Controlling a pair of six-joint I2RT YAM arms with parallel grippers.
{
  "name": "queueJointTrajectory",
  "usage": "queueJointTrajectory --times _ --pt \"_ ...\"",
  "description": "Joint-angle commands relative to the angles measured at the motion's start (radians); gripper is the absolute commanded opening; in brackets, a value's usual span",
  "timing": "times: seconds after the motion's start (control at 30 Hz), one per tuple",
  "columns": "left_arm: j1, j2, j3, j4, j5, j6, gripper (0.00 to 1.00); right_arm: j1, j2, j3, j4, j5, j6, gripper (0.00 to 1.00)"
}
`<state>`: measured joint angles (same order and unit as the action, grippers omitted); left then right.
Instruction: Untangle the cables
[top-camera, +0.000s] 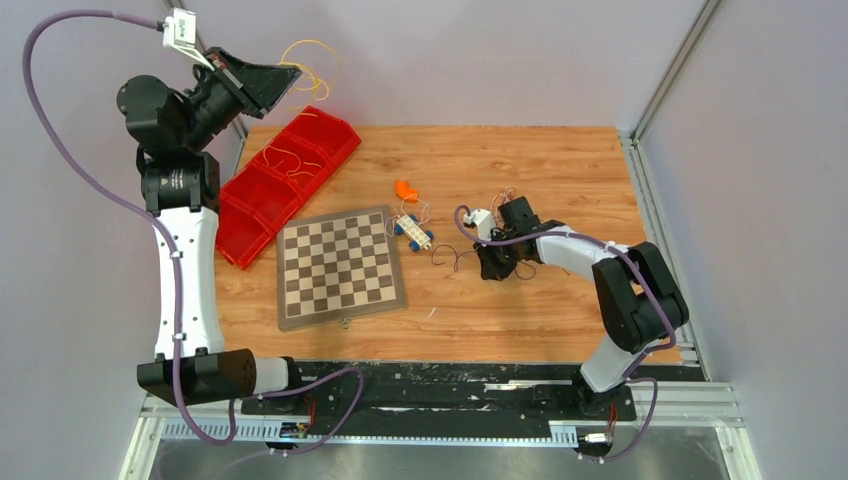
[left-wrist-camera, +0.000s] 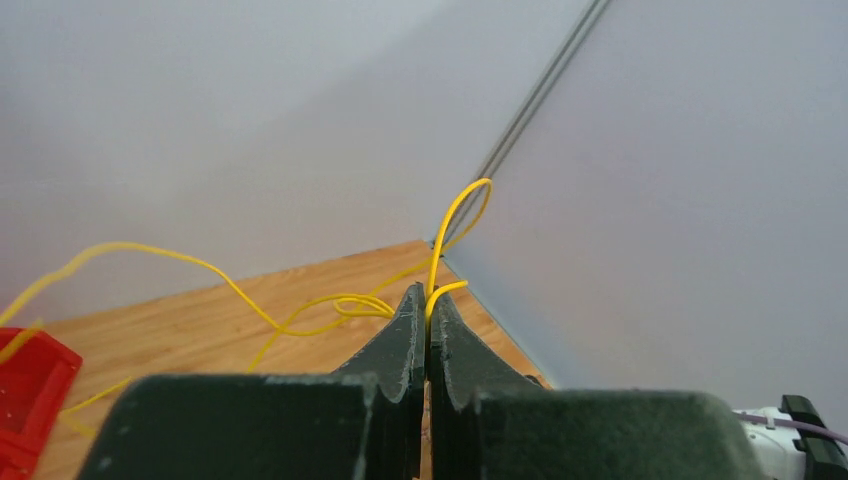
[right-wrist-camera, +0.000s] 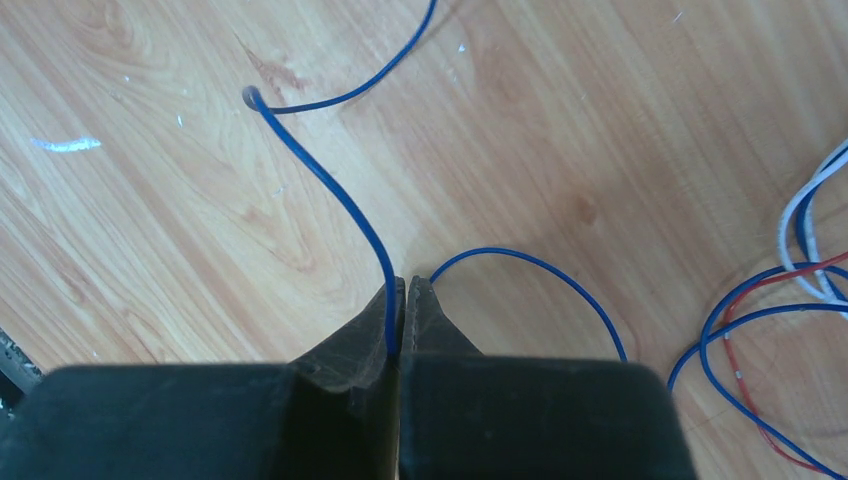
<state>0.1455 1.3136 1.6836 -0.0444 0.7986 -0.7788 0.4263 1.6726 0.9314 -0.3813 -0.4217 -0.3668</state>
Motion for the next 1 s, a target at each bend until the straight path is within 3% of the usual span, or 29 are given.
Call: queueJointTrajectory --times 0.0,0.2,0.53,0.73,0.97 --pt "0.020 0.041 0.041 -0.060 -0.003 0.096 0.00 0.005 -0.011 0.039 -0.040 0.015 -0.033 0.00" --pt "0.082 0.110 0.047 -0.206 -0.081 0.309 0.00 0.003 -0.048 0.089 -0.092 -0.041 0.005 0.00" --pt "0.139 0.287 0.005 -0.274 -0.008 0.675 0.00 0.003 -0.044 0.138 -0.143 -0.098 0.035 0.00" --pt "0.166 0.425 0.056 -0.252 0.007 0.818 0.00 0.003 -0.014 0.167 -0.169 -0.125 0.046 0.00" --pt "0.216 0.591 0.170 -0.256 0.003 0.876 0.00 0.004 0.026 0.199 -0.191 -0.126 0.046 0.00"
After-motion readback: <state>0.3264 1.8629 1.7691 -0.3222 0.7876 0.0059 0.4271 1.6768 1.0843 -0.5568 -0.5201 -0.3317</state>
